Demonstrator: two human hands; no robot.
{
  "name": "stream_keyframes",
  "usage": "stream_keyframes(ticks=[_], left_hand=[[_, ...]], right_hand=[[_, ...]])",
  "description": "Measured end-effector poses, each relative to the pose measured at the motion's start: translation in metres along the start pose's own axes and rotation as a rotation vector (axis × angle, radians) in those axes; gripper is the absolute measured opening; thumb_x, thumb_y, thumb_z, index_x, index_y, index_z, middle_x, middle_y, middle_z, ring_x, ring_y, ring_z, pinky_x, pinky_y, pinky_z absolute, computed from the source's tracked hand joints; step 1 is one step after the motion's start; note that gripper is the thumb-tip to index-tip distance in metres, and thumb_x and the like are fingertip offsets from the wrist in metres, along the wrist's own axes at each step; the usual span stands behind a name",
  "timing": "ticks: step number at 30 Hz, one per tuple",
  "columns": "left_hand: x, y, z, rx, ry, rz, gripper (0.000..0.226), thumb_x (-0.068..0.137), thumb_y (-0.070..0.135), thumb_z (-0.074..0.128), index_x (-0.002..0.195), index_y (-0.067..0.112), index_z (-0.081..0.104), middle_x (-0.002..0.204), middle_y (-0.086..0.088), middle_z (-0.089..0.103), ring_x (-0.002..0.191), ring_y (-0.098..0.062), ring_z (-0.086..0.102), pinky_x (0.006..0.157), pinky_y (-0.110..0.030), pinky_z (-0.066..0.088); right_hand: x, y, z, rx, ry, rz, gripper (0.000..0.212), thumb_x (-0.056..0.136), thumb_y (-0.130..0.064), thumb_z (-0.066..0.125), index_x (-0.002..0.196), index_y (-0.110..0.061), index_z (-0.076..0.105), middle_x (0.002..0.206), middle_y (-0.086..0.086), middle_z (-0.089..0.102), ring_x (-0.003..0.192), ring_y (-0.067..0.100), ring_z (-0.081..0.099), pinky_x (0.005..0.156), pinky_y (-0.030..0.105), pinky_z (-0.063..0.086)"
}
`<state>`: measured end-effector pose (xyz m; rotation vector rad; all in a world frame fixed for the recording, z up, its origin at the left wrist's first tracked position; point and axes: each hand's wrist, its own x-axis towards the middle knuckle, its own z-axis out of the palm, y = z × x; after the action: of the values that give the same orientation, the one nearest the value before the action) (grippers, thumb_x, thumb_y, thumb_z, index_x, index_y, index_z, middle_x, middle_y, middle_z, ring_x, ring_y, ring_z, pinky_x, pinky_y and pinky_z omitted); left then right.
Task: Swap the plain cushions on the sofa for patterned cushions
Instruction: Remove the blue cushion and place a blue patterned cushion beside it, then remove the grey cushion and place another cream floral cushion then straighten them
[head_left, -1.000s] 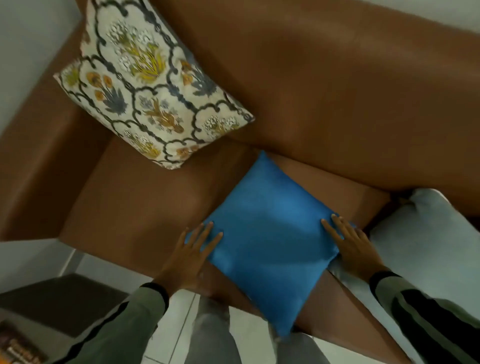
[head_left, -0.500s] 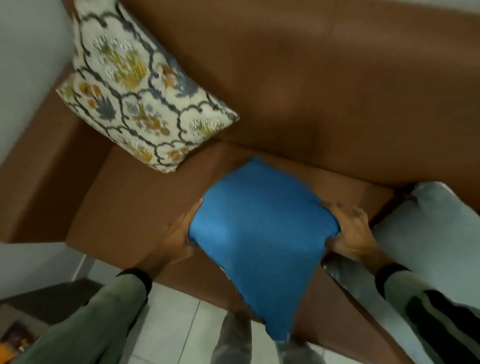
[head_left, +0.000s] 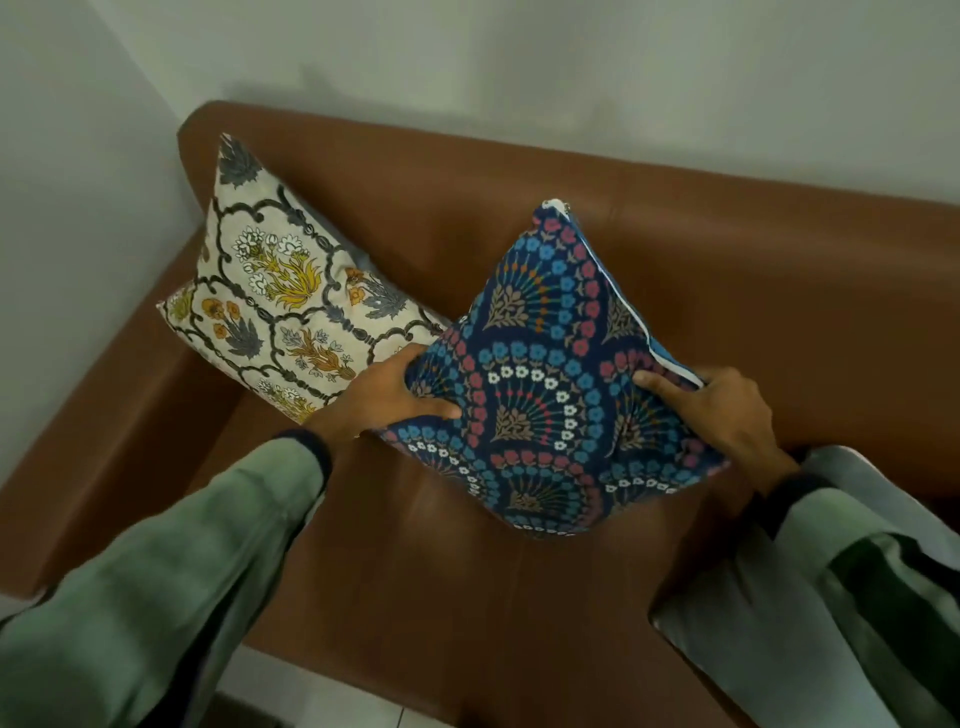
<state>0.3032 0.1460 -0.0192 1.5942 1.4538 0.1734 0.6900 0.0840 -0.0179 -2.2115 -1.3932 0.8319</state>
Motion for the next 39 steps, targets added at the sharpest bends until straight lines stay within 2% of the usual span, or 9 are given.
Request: stream_keyframes(ticks=[6,9,12,17,20,26,30,34,39], left_hand=[[0.031,0.000,0.019,-0.002,0.016,0.052,0.057,0.083,0.042,0.073,0.131,0.023,0.046,0.136,-0.006,0.058,0.124,-0.029,0.056,0.101,-0.053,0.048],[0.026,-0.002,0.028,0.042,0.179,0.146,0.057,0.087,0.041,0.070,0.135,0.024,0.045,0.140,-0.004,0.056,0.129,-0.026,0.053,0.104,-0.047,0.047],[0.030,0.002,0.025,0.021,0.320,0.240,0.060,0.087,0.044,0.069,0.138,0.024,0.043,0.135,-0.010,0.061,0.124,-0.026,0.058,0.102,-0.046,0.048],[0.043,-0.004,0.029,0.533,0.351,0.198,0.057,0.098,0.054,0.043,0.149,0.030,0.035,0.141,-0.008,0.055,0.129,-0.031,0.046,0.107,-0.054,0.025],[0.031,-0.013,0.050,0.565,0.326,0.192,0.059,0.101,0.054,0.032,0.154,0.028,0.025,0.155,-0.008,0.037,0.142,-0.029,0.030,0.112,-0.054,0.020],[-0.010,-0.004,0.106,0.669,0.569,0.376,0.055,0.101,0.045,0.036,0.151,0.023,0.029,0.159,-0.009,0.030,0.147,-0.026,0.025,0.117,-0.055,0.015],[-0.030,0.023,0.182,0.730,0.402,0.519,0.055,0.101,0.040,0.046,0.151,0.021,0.032,0.158,-0.012,0.033,0.145,-0.030,0.029,0.116,-0.060,0.019],[-0.046,0.060,0.276,0.781,0.137,0.539,0.062,0.097,0.047,0.052,0.151,0.023,0.033,0.158,-0.012,0.033,0.145,-0.033,0.031,0.112,-0.064,0.026],[-0.069,0.081,0.388,0.806,-0.156,0.603,0.084,0.067,0.041,0.080,0.143,0.026,0.049,0.149,-0.013,0.049,0.134,-0.036,0.048,0.096,-0.062,0.048]], right_hand=[[0.007,0.003,0.024,0.063,0.032,0.064,0.068,0.058,-0.090,0.055,0.082,-0.029,0.076,0.078,0.000,0.075,0.074,0.023,0.069,0.068,0.042,0.057],[0.001,0.011,0.031,0.155,0.126,0.056,0.058,0.059,-0.088,0.055,0.063,-0.032,0.071,0.066,-0.012,0.070,0.067,0.013,0.068,0.059,0.034,0.053],[0.008,0.019,0.033,0.216,0.136,0.072,0.062,0.061,-0.084,0.058,0.060,-0.024,0.072,0.065,-0.006,0.073,0.064,0.015,0.070,0.064,0.039,0.058],[0.031,0.026,0.040,0.155,0.014,0.047,0.046,0.085,-0.061,0.058,0.098,-0.021,0.076,0.101,0.005,0.076,0.098,0.024,0.069,0.087,0.034,0.053],[0.030,0.031,0.044,0.129,-0.014,0.005,0.045,0.093,-0.055,0.052,0.115,-0.019,0.069,0.118,0.008,0.070,0.111,0.029,0.063,0.093,0.037,0.048],[0.008,0.082,0.026,-0.092,0.091,-0.037,0.056,0.098,-0.055,0.037,0.138,-0.018,0.047,0.135,0.016,0.059,0.124,0.040,0.051,0.102,0.058,0.041],[-0.020,0.142,-0.010,-0.247,-0.017,-0.048,0.047,0.097,-0.042,0.049,0.130,-0.009,0.050,0.124,0.026,0.061,0.115,0.044,0.053,0.096,0.058,0.043],[-0.046,0.217,-0.069,-0.418,-0.187,-0.070,0.064,0.085,-0.009,0.064,0.145,-0.008,0.042,0.141,0.024,0.052,0.127,0.043,0.048,0.103,0.053,0.041],[-0.079,0.311,-0.143,-0.698,-0.173,-0.083,0.060,0.086,-0.010,0.058,0.144,-0.013,0.044,0.148,0.019,0.045,0.134,0.037,0.042,0.101,0.048,0.035]])
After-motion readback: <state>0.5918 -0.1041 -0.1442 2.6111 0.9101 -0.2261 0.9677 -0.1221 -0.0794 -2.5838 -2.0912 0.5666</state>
